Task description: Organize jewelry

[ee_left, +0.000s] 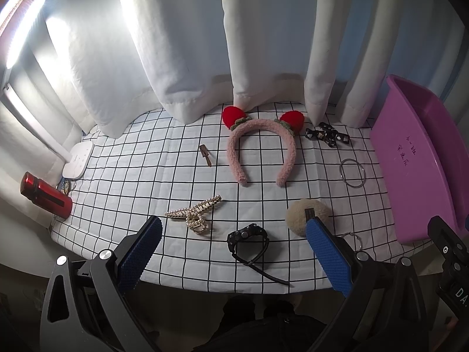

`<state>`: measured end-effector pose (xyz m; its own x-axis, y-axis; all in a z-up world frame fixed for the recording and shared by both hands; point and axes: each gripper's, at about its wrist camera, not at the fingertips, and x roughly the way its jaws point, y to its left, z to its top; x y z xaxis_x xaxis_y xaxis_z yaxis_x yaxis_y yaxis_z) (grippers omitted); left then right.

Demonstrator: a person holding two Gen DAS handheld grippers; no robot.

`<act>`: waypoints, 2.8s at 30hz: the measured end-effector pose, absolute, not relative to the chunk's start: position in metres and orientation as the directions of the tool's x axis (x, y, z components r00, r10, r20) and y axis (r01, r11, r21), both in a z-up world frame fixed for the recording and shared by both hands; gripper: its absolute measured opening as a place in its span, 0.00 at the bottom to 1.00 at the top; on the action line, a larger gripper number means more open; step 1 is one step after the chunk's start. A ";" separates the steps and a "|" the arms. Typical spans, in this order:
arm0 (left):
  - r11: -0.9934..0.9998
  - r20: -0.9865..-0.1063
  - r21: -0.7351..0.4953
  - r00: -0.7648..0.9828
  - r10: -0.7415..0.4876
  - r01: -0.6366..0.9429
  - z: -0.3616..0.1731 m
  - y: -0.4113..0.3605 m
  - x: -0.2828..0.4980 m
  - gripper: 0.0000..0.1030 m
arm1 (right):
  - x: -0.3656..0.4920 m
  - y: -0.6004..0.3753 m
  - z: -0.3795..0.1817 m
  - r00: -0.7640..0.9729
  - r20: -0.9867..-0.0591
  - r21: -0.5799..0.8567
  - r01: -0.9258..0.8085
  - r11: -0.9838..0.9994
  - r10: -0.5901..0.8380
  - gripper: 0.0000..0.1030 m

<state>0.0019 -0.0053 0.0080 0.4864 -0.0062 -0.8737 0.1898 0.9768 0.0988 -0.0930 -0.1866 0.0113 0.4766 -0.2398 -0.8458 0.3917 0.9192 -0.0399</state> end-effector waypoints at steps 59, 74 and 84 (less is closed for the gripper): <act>0.997 -0.928 -0.005 0.372 -0.032 0.073 -0.068 0.057 0.007 0.94 | -0.093 -0.180 -0.066 0.415 -0.906 0.044 0.292 0.955 -0.085 0.91; 0.995 -0.933 -0.028 0.354 -0.059 0.093 -0.151 0.068 -0.005 0.94 | -0.076 -0.186 -0.161 0.351 -0.934 0.006 0.202 0.979 -0.067 0.91; 0.984 -0.929 -0.060 0.352 -0.117 0.170 -0.170 0.026 0.002 0.94 | -0.062 -0.200 -0.199 0.313 -0.947 -0.015 0.203 0.979 -0.079 0.91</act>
